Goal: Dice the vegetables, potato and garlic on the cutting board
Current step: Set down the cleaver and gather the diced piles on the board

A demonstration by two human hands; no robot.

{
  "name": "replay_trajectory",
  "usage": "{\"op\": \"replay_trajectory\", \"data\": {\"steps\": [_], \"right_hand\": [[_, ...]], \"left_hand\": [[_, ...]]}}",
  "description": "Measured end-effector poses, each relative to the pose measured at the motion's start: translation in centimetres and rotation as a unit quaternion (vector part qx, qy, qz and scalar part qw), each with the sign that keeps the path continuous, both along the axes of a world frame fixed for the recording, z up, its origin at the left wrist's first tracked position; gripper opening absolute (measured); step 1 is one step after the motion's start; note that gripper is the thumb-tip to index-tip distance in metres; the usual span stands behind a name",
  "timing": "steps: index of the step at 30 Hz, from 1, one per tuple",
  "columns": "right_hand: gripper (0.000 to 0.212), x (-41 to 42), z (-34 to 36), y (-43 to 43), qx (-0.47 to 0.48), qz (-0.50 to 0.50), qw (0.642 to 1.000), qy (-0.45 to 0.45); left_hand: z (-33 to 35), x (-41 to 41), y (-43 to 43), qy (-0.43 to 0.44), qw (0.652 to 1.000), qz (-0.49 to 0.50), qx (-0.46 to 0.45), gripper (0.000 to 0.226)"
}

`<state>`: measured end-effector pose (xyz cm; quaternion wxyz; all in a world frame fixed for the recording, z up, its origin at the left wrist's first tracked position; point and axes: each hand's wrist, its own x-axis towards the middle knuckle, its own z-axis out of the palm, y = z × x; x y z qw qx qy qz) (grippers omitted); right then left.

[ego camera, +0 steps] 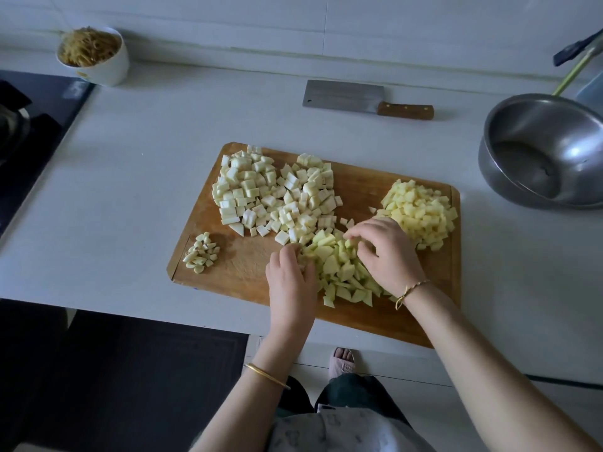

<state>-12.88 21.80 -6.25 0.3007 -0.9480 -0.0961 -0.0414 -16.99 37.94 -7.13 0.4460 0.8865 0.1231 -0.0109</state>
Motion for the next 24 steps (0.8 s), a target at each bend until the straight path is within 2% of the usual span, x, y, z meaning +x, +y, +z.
{"op": "replay_trajectory", "data": {"steps": [3, 5, 8, 10, 15, 24], "right_hand": [[0.042, 0.0, -0.3, 0.6, 0.053, -0.008, 0.998, 0.034], [0.046, 0.1, -0.5, 1.3, 0.024, 0.017, 0.998, 0.049], [0.045, -0.3, -1.3, 2.1, -0.060, 0.047, 0.997, 0.018], [0.044, -0.4, -1.7, 2.1, -0.076, 0.047, 0.996, 0.004], [0.036, -0.4, -1.6, 1.8, -0.080, 0.057, 0.995, 0.002], [0.036, -0.8, -1.7, 0.2, -0.034, 0.065, 0.997, 0.004]], "left_hand": [[-0.3, -0.4, -0.7, -0.010, 1.000, 0.008, 0.009, 0.032], [-0.7, -0.6, -1.1, -0.020, 1.000, 0.017, 0.012, 0.030], [-1.2, -0.9, -1.8, -0.028, 0.998, 0.049, 0.002, 0.027], [-1.4, -1.1, -2.4, -0.036, 0.997, 0.068, 0.001, 0.025], [-1.5, -1.2, -4.1, -0.039, 0.995, 0.095, 0.015, 0.028], [-2.0, -1.6, -7.1, -0.051, 0.992, 0.114, -0.001, 0.031]]}}
